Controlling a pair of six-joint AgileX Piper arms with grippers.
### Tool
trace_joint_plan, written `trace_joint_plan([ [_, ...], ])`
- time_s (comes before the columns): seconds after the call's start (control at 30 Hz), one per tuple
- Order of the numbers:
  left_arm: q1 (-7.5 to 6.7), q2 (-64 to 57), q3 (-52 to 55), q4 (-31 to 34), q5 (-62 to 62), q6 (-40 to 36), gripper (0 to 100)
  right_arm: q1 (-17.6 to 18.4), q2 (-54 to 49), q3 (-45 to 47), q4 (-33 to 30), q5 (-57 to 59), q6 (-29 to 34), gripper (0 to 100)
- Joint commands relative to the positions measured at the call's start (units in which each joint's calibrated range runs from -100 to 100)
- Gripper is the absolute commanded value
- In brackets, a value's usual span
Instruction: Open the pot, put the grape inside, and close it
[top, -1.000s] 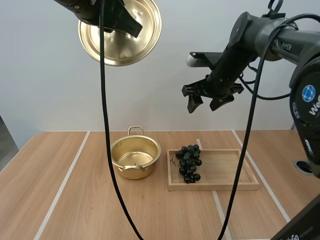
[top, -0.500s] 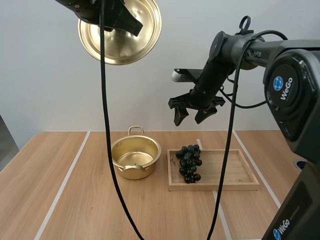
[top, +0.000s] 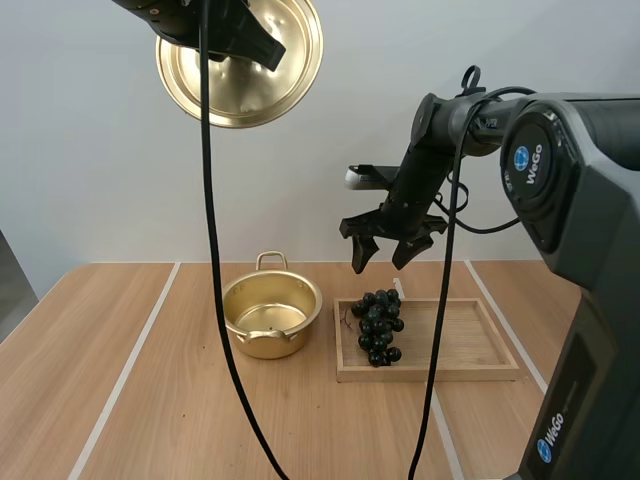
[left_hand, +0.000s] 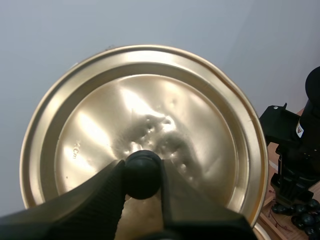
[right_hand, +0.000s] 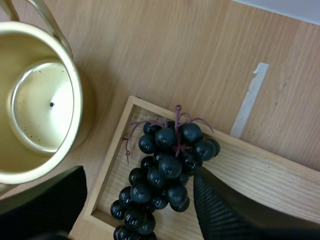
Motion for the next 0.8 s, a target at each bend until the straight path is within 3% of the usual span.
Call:
trace_joint_plan([
  [0.0,-0.25,-0.34,-0.52,-0.33,-2.07,-0.59,0,0.1,0.7,-0.05,-0.66,-0.14,0.29,100],
  [0.6,-0.25,-0.34,-0.52,-0.33,-2.07,-0.59,0,0.1,2.3,2.24,-1.23,-1.72,1.08,100],
  [0.77,-0.25,-0.34,-0.52,-0.33,-2.06,-1.04,0,0.1,2.3,2.24,-4.66,-1.34,2.98,100],
])
